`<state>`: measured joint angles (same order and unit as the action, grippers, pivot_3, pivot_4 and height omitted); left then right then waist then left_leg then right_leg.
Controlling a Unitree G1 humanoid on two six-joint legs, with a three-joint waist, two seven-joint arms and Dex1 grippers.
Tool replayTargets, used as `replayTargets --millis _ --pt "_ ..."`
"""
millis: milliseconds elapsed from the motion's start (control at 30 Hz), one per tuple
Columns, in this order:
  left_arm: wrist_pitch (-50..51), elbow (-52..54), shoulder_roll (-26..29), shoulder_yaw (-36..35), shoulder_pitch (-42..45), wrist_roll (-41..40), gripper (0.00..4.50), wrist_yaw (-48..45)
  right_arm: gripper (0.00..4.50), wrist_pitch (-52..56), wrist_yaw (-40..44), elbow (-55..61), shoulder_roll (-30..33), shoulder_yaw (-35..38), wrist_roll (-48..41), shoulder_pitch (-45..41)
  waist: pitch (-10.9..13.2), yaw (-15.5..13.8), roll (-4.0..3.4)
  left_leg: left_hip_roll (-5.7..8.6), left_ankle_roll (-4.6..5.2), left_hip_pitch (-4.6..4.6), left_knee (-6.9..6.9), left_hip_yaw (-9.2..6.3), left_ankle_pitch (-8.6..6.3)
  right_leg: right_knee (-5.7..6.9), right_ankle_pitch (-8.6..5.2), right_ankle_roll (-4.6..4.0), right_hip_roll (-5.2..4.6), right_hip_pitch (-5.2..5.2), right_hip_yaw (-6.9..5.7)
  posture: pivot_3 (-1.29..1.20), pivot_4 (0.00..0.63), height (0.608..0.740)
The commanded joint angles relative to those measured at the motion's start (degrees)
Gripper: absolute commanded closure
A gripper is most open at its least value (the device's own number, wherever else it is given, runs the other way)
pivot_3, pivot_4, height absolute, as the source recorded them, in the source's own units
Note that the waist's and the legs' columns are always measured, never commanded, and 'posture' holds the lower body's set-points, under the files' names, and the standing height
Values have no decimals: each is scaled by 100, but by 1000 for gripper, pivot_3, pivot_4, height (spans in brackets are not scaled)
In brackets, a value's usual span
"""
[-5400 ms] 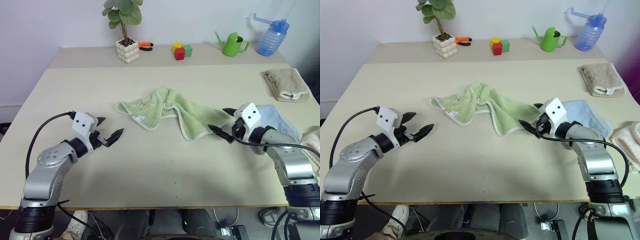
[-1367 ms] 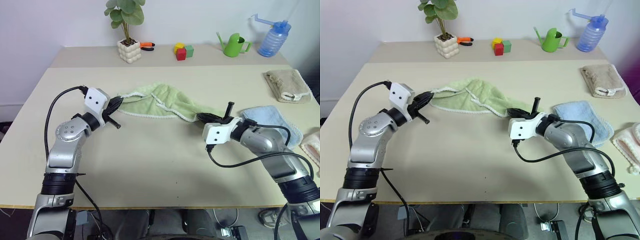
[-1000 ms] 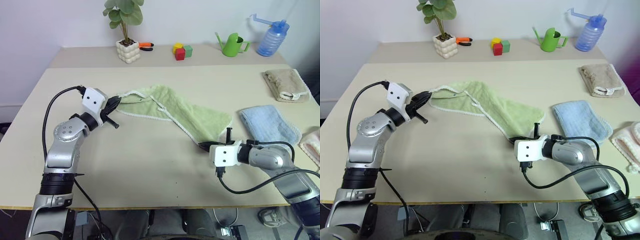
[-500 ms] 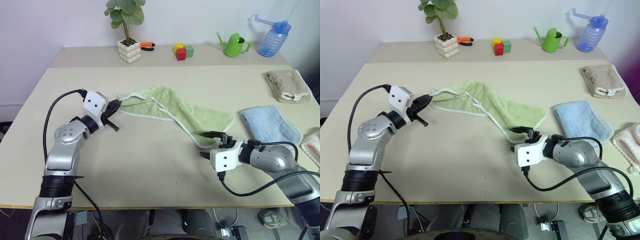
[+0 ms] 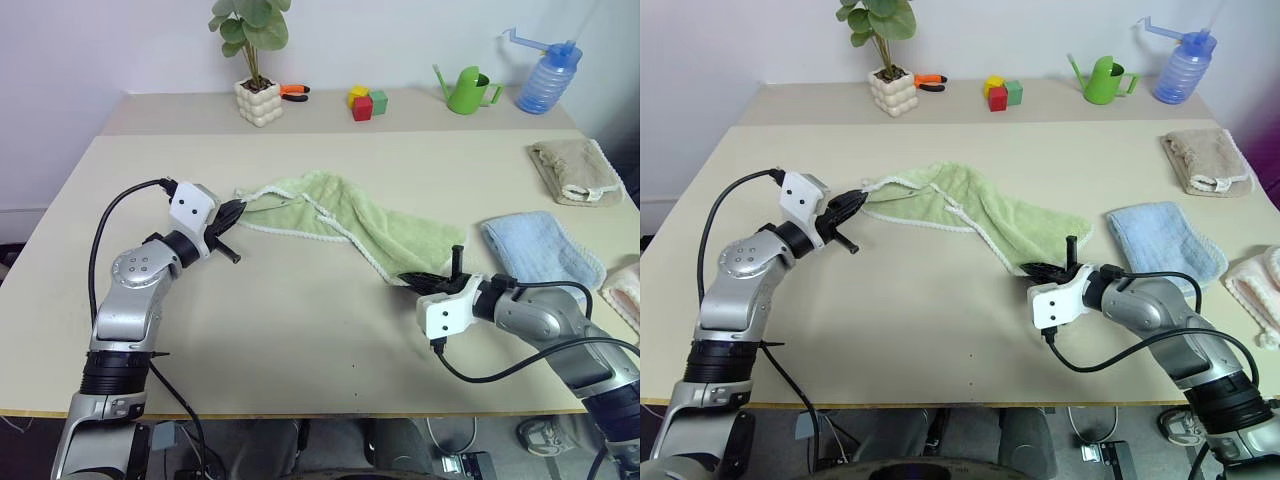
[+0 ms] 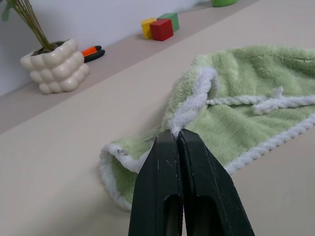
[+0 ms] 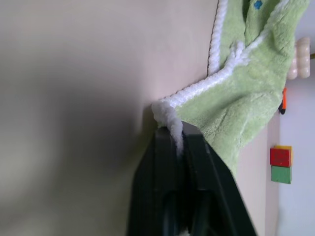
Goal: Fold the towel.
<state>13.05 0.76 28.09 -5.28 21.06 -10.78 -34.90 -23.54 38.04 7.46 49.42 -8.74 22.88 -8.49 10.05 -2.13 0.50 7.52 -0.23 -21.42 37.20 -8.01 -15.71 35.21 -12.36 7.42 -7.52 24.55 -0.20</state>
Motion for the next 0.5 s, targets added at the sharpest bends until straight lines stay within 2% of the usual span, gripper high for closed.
replayTargets --millis 33,233,367,500 --pt "-64 189 66 -66 42 -88 4500 -47 4481 23 43 210 -89 135 -384 -51 0 2 0 0 0 0 0 0 0 0 0 0 0 0 0 0 150 730" --pt "-232 -35 147 -132 218 -85 4500 -135 4481 654 35 257 -321 466 -940 -466 0 5 0 -1 0 0 1 1 0 0 2 -2 1 0 1 0 150 730" --pt "-969 -1569 274 -308 1767 118 4500 88 4481 1127 -465 -1178 -324 913 -999 -2401 28 -5 5 -1 -1 -11 11 0 2 1 19 -8 7 7 0 0 150 730" --pt "-1966 -3452 434 -580 3532 235 4500 667 4481 911 -1192 -2781 -246 1058 -784 -4226 31 11 17 -9 -18 -15 2 -2 14 -15 40 -13 17 11 -1 0 150 730"
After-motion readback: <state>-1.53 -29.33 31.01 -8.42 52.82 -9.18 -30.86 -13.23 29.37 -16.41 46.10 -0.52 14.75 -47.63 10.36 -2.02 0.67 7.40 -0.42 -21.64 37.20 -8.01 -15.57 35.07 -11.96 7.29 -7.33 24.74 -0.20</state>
